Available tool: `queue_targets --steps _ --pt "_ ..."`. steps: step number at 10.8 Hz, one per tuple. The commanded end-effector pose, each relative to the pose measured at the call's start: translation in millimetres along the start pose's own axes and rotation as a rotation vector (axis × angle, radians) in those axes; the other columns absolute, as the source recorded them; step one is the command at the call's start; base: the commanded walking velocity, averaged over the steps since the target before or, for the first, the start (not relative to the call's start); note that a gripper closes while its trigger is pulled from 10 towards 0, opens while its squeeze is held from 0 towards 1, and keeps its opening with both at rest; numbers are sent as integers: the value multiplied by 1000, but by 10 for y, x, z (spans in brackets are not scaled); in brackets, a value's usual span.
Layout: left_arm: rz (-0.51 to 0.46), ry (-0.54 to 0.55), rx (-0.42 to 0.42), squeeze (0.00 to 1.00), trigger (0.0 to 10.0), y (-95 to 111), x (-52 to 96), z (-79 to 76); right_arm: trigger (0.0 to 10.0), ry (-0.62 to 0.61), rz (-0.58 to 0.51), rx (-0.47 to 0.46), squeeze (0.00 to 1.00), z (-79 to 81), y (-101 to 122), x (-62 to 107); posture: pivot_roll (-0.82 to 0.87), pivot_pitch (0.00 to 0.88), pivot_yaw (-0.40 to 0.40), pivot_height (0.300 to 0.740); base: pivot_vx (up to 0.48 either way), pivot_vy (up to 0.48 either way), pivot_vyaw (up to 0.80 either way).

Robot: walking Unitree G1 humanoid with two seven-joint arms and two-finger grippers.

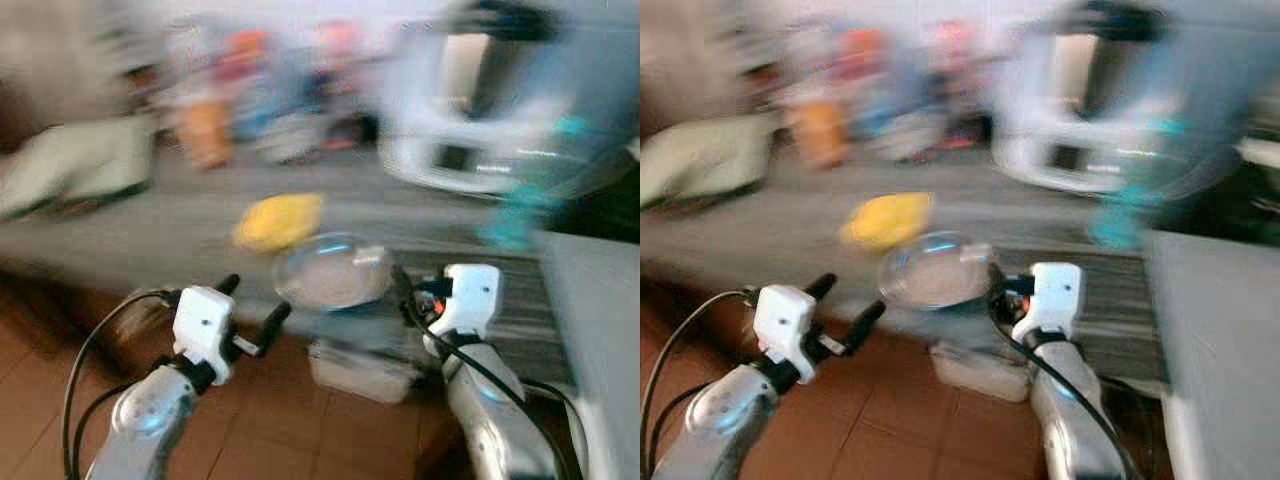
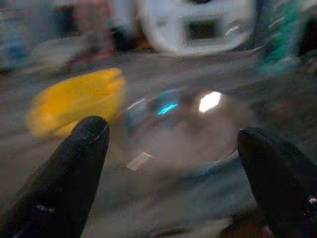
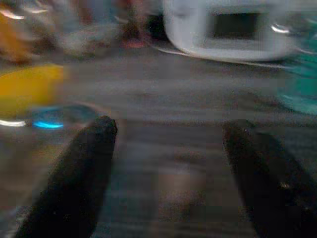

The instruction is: Setting the table

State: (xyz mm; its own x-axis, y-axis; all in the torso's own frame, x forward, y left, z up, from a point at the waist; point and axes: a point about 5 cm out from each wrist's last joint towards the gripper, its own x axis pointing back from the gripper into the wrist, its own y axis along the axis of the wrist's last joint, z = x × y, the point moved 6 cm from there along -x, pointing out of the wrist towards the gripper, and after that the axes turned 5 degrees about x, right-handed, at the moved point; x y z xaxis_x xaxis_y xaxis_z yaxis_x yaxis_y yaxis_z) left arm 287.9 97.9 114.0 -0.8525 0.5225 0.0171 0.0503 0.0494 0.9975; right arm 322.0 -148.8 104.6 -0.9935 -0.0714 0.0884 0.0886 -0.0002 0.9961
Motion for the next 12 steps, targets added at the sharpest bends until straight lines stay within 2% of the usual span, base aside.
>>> queue_targets --steps 1,4,6,7,8,10,12 --pt "13 11 -30 0 10000 1 51 54 10000 17 -30 -12 0 70 106 -37 99 0 28 740 412 0 0" --pt "21 12 -18 0 10000 -28 76 50 10000 22 -22 -20 0 83 83 -30 97 0 26 740 96 0 0" --pt "72 -53 9 0 10000 -93 178 42 10000 29 -25 -9 0 81 90 -30 98 0 19 740 0 0 0" --pt "106 -78 50 0 10000 -121 234 57 10000 30 -24 -7 0 78 90 -32 99 0 18 740 0 0 0" --pt "163 -140 85 0 10000 -158 329 45 10000 33 -23 -2 0 85 93 -32 102 0 15 740 0 0 0" --pt "274 -295 119 0 10000 -206 503 -78 10000 35 8 -16 0 86 55 10 105 0 13 740 0 0 0" --pt "323 -371 143 0 10000 -215 545 -149 10000 47 118 -23 0 98 -121 62 102 0 17 740 0 0 0"
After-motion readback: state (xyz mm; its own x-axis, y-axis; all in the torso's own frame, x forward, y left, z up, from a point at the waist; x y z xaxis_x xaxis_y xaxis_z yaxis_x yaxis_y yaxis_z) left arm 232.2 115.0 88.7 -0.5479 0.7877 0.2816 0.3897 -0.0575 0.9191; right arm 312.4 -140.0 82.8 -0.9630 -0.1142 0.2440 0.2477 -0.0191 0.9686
